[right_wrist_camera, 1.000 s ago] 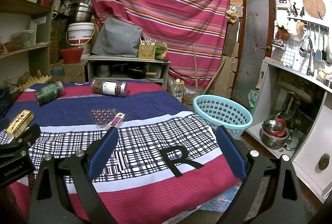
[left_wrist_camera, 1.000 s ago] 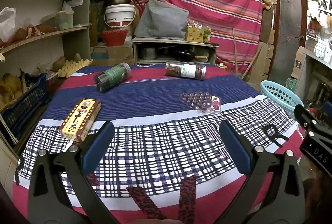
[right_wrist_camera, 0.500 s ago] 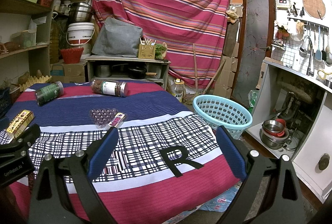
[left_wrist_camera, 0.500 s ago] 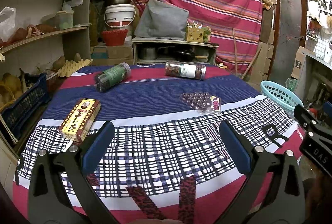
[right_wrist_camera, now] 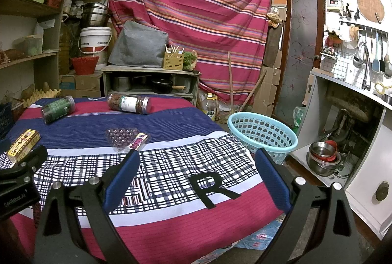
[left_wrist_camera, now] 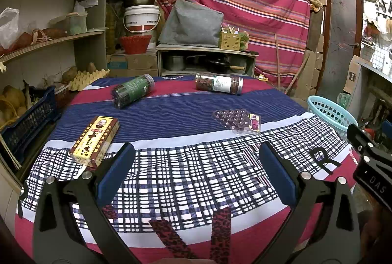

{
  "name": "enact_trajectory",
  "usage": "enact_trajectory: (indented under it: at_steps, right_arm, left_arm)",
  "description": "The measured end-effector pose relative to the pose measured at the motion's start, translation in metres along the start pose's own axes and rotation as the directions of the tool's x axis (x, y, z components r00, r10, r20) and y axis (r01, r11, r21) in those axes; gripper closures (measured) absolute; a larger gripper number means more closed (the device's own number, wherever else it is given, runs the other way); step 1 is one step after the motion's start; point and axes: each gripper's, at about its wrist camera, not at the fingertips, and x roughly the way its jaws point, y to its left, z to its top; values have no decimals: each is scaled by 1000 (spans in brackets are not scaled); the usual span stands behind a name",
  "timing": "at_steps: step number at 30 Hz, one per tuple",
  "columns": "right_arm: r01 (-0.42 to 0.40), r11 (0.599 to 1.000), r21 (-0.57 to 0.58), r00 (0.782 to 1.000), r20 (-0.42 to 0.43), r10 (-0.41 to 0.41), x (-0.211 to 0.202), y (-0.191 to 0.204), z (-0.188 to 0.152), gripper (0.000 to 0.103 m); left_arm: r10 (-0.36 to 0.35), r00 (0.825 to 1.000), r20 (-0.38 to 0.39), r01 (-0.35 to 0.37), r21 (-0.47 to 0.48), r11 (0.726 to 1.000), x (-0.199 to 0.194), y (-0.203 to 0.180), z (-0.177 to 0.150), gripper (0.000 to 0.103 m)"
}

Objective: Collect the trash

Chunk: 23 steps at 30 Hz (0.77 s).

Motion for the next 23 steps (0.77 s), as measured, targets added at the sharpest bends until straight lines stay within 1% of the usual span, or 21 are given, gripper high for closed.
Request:
enact_trajectory:
  at_steps: [12,19,23]
  right_arm:
    - [1,1000,0,1000,-1,-1,0,1,0,10]
    - [1,1000,-1,1000,0,-1,0,2,0,10]
    - [1,1000,-1,1000,0,-1,0,1,0,10]
  left_arm:
    - [0,1000,3,0,-9,1000,-1,1,0,5]
    - [19,1000,17,-19,1,1000,-3,0,0,5]
    - [19,1000,16,-19,1,1000,-4,0,0,5]
